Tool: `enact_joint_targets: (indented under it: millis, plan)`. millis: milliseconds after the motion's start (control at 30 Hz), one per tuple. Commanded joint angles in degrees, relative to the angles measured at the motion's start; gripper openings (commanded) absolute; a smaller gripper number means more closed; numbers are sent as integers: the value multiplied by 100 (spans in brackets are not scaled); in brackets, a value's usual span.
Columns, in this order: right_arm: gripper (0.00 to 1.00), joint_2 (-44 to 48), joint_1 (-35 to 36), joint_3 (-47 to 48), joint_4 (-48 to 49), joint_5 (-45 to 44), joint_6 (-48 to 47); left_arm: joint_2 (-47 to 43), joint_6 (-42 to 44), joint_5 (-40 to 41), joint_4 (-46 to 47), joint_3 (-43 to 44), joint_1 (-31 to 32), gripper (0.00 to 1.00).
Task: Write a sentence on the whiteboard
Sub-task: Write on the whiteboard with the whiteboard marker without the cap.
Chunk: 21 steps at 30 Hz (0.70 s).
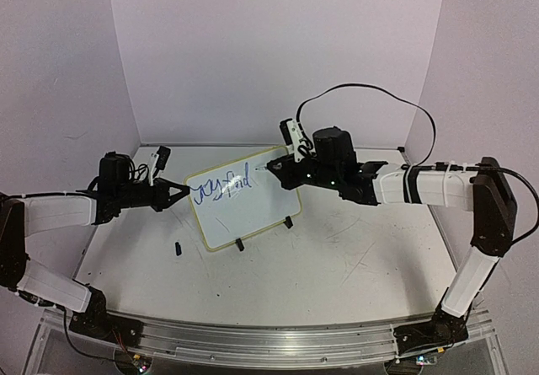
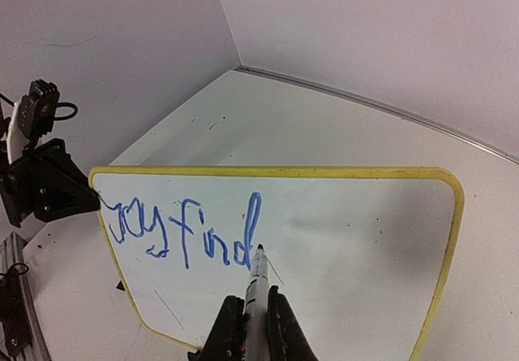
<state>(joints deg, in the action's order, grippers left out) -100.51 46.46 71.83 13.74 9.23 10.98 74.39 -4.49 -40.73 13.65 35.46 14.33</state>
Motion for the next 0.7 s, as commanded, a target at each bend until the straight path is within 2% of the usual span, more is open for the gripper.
enact_joint_targets:
  millis: [0,667]
  plan:
    - [0,-75,-28,206,108,-88,-109,45,440,337,-170,135,19,0]
    - [0,-427,4,527,-32,-188,-143,100,440,329,-248,171,65,0]
